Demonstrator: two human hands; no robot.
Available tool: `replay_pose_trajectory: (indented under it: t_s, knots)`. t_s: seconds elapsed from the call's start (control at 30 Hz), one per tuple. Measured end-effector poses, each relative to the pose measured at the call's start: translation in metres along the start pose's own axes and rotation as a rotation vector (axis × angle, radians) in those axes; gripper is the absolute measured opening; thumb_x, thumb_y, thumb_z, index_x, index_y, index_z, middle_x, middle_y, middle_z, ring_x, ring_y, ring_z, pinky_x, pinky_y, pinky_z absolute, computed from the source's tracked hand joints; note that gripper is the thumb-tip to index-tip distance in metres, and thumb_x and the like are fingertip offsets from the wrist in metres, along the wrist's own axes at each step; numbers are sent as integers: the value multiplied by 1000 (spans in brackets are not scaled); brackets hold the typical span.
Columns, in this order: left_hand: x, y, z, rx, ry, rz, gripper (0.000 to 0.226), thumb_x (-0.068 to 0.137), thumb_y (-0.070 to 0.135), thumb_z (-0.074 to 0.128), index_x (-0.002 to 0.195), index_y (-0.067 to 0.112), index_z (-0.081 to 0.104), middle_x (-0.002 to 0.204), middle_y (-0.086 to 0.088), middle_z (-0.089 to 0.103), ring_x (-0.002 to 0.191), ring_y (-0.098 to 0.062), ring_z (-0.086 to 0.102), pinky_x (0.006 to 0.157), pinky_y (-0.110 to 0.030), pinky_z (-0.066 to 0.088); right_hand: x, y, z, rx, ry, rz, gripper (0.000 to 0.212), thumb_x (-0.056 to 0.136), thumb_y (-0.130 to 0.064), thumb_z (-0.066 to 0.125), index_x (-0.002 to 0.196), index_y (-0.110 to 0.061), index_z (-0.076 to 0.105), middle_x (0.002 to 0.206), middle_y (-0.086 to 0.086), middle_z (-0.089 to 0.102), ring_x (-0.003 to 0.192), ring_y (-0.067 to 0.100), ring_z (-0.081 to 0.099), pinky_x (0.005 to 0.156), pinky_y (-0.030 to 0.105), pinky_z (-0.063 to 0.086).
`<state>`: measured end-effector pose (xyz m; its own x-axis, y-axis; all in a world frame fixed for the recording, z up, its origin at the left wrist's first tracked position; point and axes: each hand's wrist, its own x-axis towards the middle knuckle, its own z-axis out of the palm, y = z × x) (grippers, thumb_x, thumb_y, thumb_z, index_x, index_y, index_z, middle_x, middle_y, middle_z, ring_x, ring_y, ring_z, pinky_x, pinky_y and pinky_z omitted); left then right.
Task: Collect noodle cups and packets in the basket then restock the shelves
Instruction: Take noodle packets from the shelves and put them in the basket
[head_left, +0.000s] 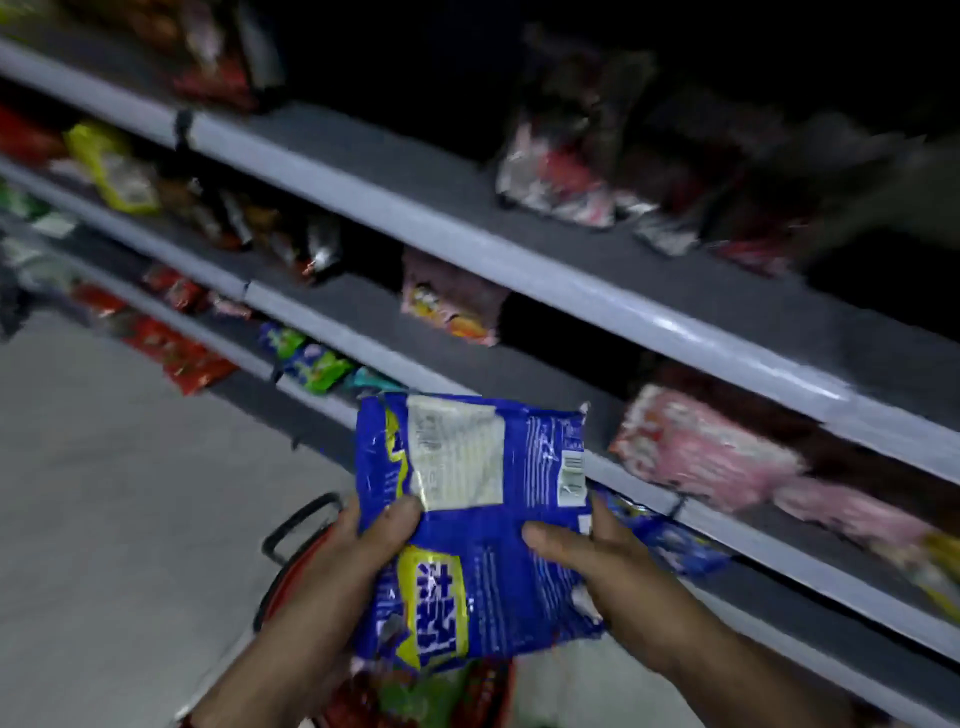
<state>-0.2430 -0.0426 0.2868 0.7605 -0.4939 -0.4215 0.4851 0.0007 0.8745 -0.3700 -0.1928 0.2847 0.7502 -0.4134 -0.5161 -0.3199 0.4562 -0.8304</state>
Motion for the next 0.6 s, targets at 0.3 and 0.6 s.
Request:
replay_pose_trajectory:
  t_s: [0.3, 0.6]
  knots:
    - [-158, 67, 194, 262, -768, 118, 56, 40, 40, 94, 91, 26, 75, 92, -6, 77, 81, -17, 75, 72, -31, 57, -263, -67, -147, 79, 376, -423, 69, 57, -28, 90, 120, -23, 63, 116, 14, 72, 103, 35, 70, 92, 54, 54]
    - [-353, 11, 431, 286, -1216, 243, 111, -1, 49, 94, 103, 19, 72, 95, -10, 77, 81, -21, 75, 57, -21, 56, -524, -42, -326, 175, 609, -691, 84, 39, -18, 101, 116, -14, 70, 117, 21, 70, 107, 35, 68, 84, 39, 57]
